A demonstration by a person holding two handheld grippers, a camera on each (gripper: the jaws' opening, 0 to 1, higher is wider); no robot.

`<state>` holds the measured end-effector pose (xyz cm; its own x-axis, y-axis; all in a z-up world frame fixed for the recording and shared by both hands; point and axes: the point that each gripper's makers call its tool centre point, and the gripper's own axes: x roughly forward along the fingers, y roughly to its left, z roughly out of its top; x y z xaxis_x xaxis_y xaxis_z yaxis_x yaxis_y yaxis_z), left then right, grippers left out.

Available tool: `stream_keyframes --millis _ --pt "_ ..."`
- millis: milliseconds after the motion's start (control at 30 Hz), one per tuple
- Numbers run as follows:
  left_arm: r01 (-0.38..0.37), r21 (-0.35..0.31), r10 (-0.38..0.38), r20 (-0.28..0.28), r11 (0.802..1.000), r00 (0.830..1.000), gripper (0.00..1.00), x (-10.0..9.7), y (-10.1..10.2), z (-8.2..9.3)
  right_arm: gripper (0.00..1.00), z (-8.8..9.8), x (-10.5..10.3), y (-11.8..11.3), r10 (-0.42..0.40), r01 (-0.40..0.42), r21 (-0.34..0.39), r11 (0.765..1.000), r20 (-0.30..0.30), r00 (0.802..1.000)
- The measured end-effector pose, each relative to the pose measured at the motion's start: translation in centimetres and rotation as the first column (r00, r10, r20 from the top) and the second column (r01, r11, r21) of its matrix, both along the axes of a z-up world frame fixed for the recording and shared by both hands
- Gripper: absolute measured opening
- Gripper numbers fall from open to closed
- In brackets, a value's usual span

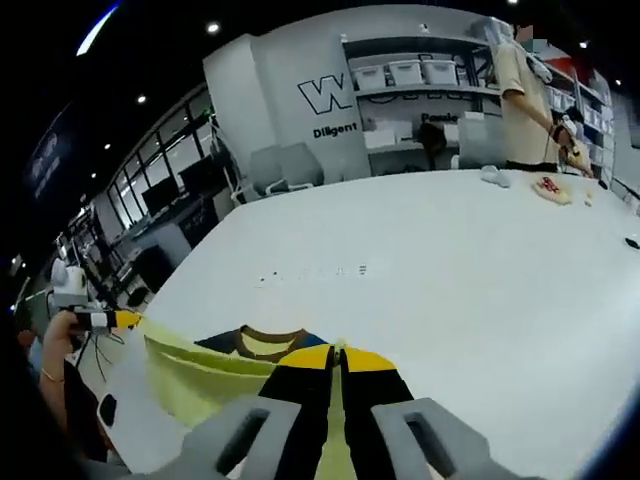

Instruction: Fold the garment on the visible template until the final outline fits inside the template.

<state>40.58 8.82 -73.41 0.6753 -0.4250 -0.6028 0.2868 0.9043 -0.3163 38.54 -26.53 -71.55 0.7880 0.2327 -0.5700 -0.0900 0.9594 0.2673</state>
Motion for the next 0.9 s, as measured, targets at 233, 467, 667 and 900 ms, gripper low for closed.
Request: stream_keyframes --millis 233,467,667,900 --pt "-0.016 -0.027 0.015 -0.061 1.0 0.998 0.01 3.5 -0.8 -3.6 0.0 -3.7 2.8 -0.7 -0.067 0.066 -0.025 0.998 -0.053 0.996" --pt "-0.05 -0.016 0.048 -0.143 0.999 0.989 0.01 5.7 -0.5 -8.5 0.0 -7.2 5.2 -0.8 -0.099 0.092 -0.08 0.993 -0.097 0.99" --pt "-0.065 0.002 0.064 -0.173 0.998 0.983 0.02 6.2 -0.5 -10.6 0.0 -9.7 6.3 -0.9 -0.106 0.09 -0.123 0.988 -0.134 0.985" --pt "-0.104 0.015 0.105 -0.169 0.994 0.98 0.02 7.0 0.1 -11.4 0.0 -11.9 7.4 -1.2 -0.109 0.092 -0.117 0.989 -0.146 0.983"
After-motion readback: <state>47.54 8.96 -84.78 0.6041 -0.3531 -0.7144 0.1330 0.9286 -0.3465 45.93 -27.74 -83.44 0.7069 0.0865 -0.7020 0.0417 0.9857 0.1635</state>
